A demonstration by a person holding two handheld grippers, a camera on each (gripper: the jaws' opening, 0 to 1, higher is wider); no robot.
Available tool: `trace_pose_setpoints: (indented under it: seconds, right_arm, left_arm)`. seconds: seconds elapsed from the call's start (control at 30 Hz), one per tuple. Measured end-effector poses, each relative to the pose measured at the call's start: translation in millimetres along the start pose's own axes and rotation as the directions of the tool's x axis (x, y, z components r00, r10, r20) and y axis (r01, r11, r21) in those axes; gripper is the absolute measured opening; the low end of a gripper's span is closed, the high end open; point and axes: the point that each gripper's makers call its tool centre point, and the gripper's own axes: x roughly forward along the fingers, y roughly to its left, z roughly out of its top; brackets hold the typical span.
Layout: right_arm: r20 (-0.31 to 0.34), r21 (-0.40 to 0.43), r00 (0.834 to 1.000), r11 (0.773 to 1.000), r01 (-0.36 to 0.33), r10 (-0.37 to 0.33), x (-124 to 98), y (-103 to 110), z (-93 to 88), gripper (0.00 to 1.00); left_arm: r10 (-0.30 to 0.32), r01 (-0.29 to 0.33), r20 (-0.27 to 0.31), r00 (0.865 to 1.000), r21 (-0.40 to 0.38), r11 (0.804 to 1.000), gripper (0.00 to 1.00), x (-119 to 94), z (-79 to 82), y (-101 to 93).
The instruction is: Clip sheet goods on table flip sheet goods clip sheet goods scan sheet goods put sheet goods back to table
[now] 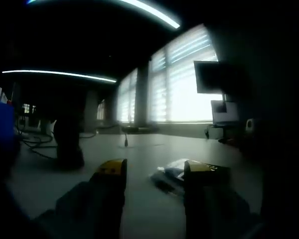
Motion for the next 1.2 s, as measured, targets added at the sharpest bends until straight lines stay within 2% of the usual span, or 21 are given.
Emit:
trace_pose_setpoints:
  seconds: [0.4, 1.2]
  right_arm:
    - [-0.011, -0.012, 1.0, 1.0, 0.007, -0.007, 0.2, 0.3, -1.8, 0.43]
    - [-0.017, -0.021, 1.0, 1.0, 0.008, -0.009, 0.7, -1.4, -3.6, 0.42]
  left_arm:
    - [-0.005, 0.005, 0.017, 1.0, -0.002, 1.0, 0.38, -0.8, 3.4, -0.6]
    - [-0.005, 0.005, 0.008, 1.0, -0.001, 1.0, 0.38, -0.5, 1.3, -0.3]
